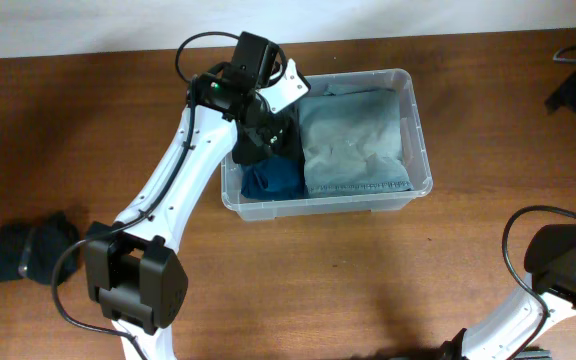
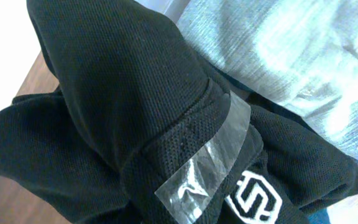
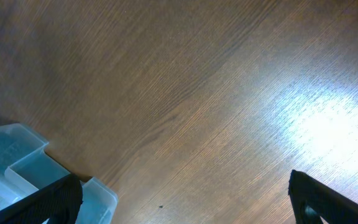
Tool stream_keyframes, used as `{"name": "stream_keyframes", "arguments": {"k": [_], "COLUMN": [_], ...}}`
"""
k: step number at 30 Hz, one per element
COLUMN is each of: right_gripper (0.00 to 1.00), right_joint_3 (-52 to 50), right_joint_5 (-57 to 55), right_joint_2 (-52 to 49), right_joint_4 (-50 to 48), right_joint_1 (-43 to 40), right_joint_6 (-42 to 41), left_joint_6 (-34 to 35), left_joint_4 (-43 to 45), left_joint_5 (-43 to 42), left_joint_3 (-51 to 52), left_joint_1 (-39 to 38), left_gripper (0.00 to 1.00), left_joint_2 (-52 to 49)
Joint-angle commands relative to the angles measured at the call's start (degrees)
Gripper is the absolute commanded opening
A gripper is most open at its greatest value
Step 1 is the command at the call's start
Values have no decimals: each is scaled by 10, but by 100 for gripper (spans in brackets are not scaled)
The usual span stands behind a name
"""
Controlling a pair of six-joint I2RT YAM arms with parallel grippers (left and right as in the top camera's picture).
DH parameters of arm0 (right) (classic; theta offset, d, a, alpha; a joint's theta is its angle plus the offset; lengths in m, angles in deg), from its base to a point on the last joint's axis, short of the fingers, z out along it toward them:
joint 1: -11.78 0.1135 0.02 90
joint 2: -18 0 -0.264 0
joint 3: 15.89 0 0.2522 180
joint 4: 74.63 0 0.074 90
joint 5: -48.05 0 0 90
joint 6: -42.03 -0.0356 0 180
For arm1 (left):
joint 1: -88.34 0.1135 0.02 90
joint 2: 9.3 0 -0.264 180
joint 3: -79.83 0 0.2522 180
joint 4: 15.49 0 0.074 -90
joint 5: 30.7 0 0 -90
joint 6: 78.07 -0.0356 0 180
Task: Pack container
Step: 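Carry the black shirt with the left gripper and place it on the teal shirt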
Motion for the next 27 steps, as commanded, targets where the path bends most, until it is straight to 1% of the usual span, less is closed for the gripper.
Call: {"name": "stream_keyframes", "arguments": {"k": [1,7,12,13,14,15,16,18,22,25,26,27], "right_gripper": [98,99,98,98,99,98,98,98,98,99,98,99], "right_joint_3": [-3,-3,-3,-3,-3,-3,-3,-3,-3,-3,-3,-3], "right_joint_5": [-1,-1,-1,-1,-1,-1,-1,-1,-1,-1,-1,-1], "right_joint_2": [5,5,5,5,5,5,5,5,5,5,5,5], "right_joint_4": [0,0,0,0,0,0,0,0,0,0,0,0], "right_joint_1": [0,0,0,0,0,0,0,0,0,0,0,0], "right_joint_6": [-7,-7,-7,-7,-7,-7,-7,-7,-7,-7,-7,-7], "left_joint_6": [47,51,52,52,52,52,51,51,51,52,52,54], "left_joint_4": [-6,-52,-79,-81,-83,-83,-83,-80,-78,-79,-79,-80], "left_joint_5": [10,-26,-26,-26,-26,-26,-26,-24,-2,2,1,-2], "left_joint_3": [-3,-3,-3,-3,-3,-3,-3,-3,-5,-7,-7,-7], "left_joint_1": [0,-4,-14,-16,-18,-20,-23,-24,-24,-24,-24,-24], "left_gripper": [1,1,1,12,41,68,80,95,99,99,96,91], "left_joint_2": [5,5,5,5,5,5,5,5,5,6,6,5]}}
